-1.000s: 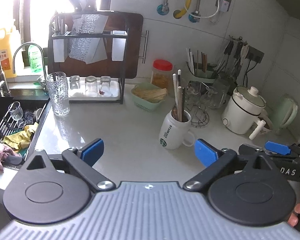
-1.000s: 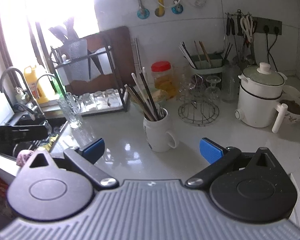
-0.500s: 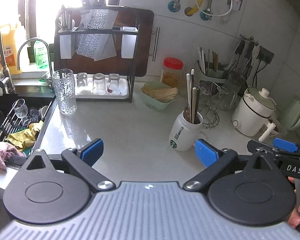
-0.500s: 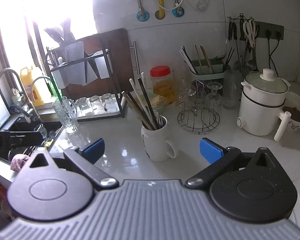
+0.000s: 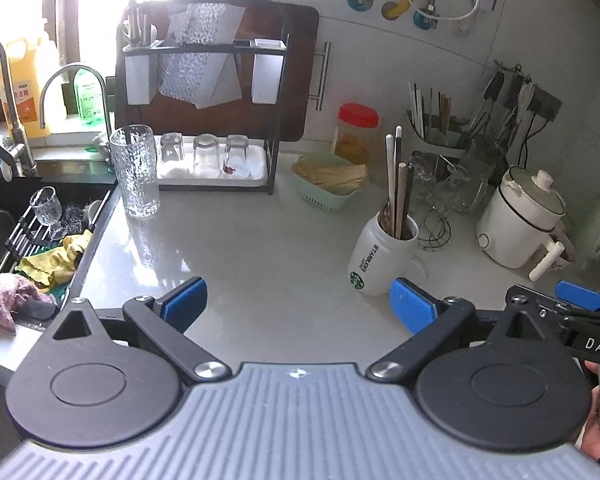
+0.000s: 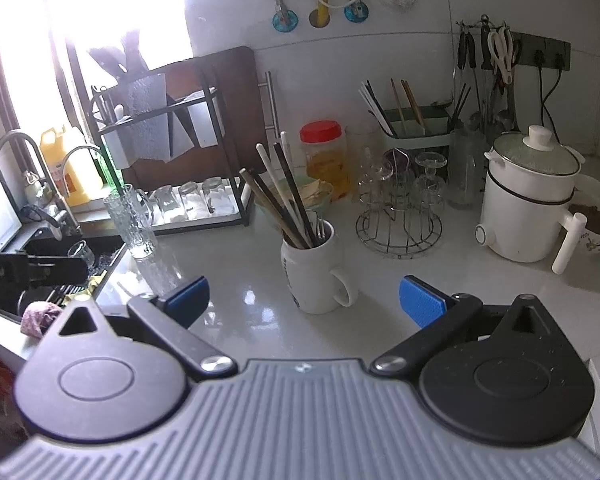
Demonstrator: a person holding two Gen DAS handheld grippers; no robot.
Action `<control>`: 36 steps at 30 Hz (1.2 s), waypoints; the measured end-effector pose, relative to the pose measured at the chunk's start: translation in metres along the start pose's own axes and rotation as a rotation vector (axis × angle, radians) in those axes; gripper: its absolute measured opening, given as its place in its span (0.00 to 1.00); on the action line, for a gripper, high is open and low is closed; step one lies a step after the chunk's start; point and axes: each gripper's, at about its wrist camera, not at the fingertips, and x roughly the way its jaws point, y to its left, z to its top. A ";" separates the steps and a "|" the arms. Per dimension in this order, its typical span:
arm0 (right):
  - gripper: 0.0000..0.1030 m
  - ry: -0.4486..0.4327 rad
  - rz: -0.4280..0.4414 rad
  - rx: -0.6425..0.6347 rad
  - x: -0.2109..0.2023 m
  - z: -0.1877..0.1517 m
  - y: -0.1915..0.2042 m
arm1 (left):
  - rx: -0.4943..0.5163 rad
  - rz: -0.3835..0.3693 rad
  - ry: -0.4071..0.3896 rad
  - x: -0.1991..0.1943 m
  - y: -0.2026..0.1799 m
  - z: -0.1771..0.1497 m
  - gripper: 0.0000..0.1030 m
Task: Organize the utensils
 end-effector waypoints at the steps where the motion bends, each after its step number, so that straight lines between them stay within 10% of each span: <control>1: 1.00 0.003 0.000 -0.001 0.001 0.000 -0.001 | 0.006 0.003 0.003 0.002 -0.001 0.000 0.97; 36: 1.00 0.040 0.008 0.014 0.020 -0.014 -0.002 | 0.012 0.021 0.044 0.025 0.003 -0.003 0.97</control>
